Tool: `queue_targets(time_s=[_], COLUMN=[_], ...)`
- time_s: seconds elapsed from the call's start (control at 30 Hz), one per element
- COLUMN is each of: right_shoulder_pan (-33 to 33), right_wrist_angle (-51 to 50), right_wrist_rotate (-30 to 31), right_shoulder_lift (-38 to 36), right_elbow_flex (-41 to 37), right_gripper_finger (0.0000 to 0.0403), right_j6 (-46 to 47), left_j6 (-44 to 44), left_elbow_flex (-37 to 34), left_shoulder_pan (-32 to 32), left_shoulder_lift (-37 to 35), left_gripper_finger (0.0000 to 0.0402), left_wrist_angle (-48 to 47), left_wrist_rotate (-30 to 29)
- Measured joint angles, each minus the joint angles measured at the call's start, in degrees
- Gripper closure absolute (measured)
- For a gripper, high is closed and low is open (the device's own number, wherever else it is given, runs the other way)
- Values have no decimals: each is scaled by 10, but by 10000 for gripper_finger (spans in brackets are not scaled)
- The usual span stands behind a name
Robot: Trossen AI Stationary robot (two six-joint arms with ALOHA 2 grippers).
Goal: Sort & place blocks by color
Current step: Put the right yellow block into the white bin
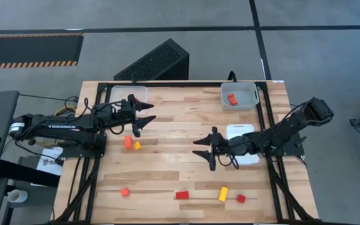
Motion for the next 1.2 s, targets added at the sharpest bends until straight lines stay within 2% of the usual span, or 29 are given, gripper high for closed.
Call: queue_targets(time_s=[0.47, 0.6, 0.73, 0.87, 0.97, 1.1, 1.2], right_shoulder_pan=[-7, -11, -12, 11, 36, 75, 98], right_wrist_angle=[2, -12, -171, -420, -553, -619, -642], right_wrist_rotate=[-6, -42, -108, -108, -93, -78, -101], right_shoulder_lift=[103, 106, 71, 21, 3, -11, -12], right_elbow_flex=[4, 26, 73, 153, 210, 252, 254], right_gripper_finger=[180, 180, 180, 180, 180, 180, 180], right_j6=[50, 43, 49, 106, 142, 164, 219], left_j6=[0, 7, 2, -6, -5, -10, -11], left_elbow_flex=[0, 0, 0, 0, 0, 0, 0], left_shoulder_pan=[0, 0, 0, 0, 0, 0, 0], left_shoulder_lift=[0, 0, 0, 0, 0, 0, 0], left_gripper_finger=[159, 159, 159, 159, 159, 159, 159], left_wrist_angle=[-12, -13, -14, -18, -14, -13, -14], left_wrist_rotate=[5, 5, 9, 25, 26, 26, 26])
